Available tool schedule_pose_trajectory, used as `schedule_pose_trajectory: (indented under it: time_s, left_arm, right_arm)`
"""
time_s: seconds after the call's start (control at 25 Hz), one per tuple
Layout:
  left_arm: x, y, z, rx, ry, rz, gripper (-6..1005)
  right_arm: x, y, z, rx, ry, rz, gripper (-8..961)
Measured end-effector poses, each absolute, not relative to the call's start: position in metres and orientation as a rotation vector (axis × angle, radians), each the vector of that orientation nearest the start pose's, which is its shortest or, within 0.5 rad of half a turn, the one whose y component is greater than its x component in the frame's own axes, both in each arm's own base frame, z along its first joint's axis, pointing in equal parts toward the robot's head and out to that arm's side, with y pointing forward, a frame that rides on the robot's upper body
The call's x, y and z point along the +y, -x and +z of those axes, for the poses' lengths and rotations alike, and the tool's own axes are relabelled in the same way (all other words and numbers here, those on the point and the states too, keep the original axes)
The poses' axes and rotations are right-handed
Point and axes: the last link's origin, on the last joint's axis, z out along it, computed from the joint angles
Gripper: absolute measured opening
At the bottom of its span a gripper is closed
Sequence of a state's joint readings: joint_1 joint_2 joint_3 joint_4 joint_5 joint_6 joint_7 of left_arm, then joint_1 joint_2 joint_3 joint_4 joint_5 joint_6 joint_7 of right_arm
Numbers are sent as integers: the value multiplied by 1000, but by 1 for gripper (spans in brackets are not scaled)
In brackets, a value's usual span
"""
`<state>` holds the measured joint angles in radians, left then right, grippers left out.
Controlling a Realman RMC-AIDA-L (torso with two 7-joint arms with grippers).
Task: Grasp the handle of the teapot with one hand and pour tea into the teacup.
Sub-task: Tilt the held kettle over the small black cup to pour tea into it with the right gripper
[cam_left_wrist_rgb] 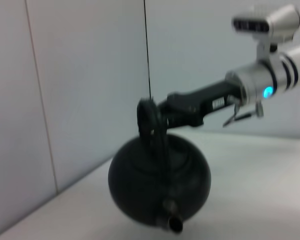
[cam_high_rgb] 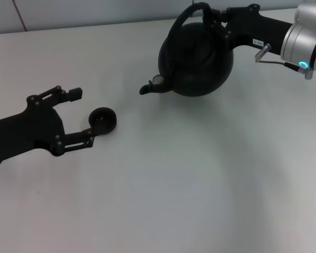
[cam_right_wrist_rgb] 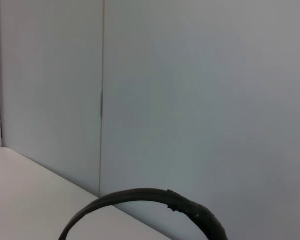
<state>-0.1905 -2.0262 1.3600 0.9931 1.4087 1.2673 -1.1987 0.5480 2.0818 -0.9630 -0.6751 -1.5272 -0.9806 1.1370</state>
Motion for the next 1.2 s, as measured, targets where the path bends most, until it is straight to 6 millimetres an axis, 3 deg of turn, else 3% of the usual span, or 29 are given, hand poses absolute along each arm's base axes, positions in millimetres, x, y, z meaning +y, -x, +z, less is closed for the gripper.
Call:
schedule_pose_trajectory:
  time_s: [0.32,1.2]
  left_arm:
    - [299,267,21,-251,2637,-582,870]
    - [296,270,26,-242,2655,-574,870]
  right_arm:
    - [412,-236,6,370,2286,601,126]
    - [424,-219,-6,339,2319,575,125]
